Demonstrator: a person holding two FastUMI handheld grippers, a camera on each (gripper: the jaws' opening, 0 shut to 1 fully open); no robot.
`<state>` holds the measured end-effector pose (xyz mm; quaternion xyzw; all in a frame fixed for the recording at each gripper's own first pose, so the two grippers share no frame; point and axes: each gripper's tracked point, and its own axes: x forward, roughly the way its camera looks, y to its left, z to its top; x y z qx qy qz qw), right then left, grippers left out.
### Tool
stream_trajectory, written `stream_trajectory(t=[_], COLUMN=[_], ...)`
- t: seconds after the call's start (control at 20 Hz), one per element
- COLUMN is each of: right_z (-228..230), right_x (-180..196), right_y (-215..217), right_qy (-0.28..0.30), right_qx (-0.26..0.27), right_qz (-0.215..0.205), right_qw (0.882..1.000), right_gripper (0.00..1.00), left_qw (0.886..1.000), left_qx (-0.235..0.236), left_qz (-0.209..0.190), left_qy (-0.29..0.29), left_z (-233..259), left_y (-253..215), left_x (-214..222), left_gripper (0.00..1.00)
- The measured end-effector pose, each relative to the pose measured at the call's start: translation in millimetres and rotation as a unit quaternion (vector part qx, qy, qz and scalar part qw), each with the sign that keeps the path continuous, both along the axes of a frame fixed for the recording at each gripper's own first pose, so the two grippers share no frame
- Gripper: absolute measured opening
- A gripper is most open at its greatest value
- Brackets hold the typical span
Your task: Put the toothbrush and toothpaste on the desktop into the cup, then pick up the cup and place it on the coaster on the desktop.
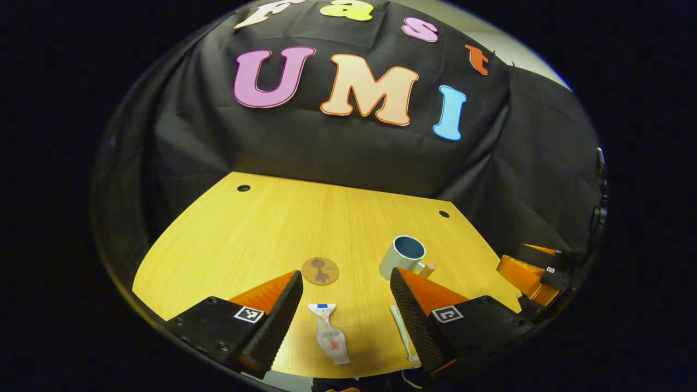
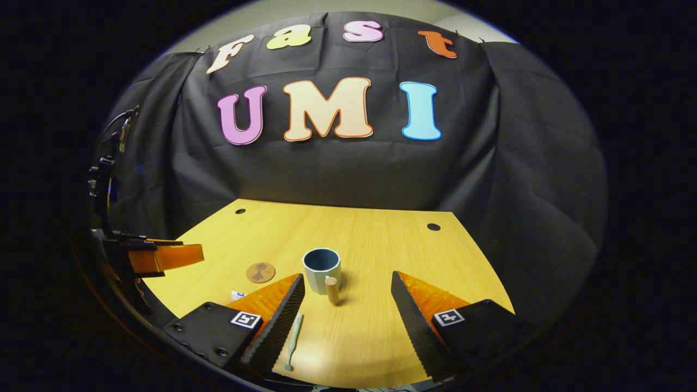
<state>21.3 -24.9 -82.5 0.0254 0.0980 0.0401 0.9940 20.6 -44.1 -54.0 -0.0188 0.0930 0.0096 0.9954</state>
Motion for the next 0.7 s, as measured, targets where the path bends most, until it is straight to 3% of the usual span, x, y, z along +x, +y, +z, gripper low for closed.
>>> stream_trajectory(t=[0.35,0.7], right_z=[-13,-28], right_x=[-2,6], right_y=[-16,-16], right_qy=[0.015,0.027], right_qx=[0.011,-0.004], right_qz=[0.007,0.055], right_qw=[1.000,0.998], right_gripper=[0.99,0.99], left_qw=[1.000,0.997], left_qx=[0.000,-0.023], left_qz=[0.010,0.068], left_qy=[0.015,0.006], left_z=[-7,-22], left_y=[-14,-9], left_x=[1,-17], left_gripper=[0.95,0.95])
